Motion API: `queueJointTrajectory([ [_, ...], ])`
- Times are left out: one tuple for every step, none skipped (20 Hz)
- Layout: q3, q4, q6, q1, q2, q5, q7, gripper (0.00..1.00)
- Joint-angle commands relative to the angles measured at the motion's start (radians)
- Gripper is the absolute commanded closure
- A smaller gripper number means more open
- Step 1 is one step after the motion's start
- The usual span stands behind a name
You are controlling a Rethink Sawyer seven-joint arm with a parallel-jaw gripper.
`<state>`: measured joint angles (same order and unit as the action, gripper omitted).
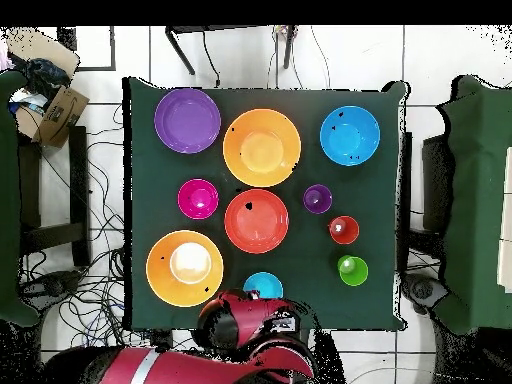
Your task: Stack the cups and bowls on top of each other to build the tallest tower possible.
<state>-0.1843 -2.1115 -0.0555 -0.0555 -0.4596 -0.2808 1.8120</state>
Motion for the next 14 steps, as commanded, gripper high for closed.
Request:
queueJointTrajectory([
  [0.097, 0.056, -0.095, 0.012, 0.035, -0.002, 0.147, 0.0],
  [0.096, 0.058, -0.098, 0.013, 0.038, -0.002, 0.147, 0.0],
  [0.096, 0.059, -0.103, 0.013, 0.042, -0.001, 0.147, 1.0],
  [0.099, 0.06, -0.103, 0.01, 0.043, -0.007, 0.142, 1.0],
  [0.102, 0.061, -0.103, 0.007, 0.043, -0.012, 0.138, 1.0],
  [0.105, 0.063, -0.103, 0.004, 0.043, -0.017, 0.133, 1.0],
  [0.106, 0.064, -0.101, 0.004, 0.045, -0.017, 0.131, 1.0],
  [0.105, 0.065, -0.101, 0.006, 0.045, -0.013, 0.134, 1.0],
  [0.104, 0.063, -0.101, 0.008, 0.046, -0.007, 0.139, 1.0],
  [0.103, 0.063, -0.099, 0.011, 0.045, -0.002, 0.142, 1.0],
  [0.101, 0.063, -0.096, 0.014, 0.045, 0.004, 0.145, 1.0],
  [0.102, 0.065, -0.096, 0.016, 0.046, 0.006, 0.146, 1.0],
  [0.101, 0.069, -0.096, 0.021, 0.049, 0.009, 0.146, 1.0],
  [0.104, 0.071, -0.095, 0.021, 0.051, 0.009, 0.145, 1.0],
])
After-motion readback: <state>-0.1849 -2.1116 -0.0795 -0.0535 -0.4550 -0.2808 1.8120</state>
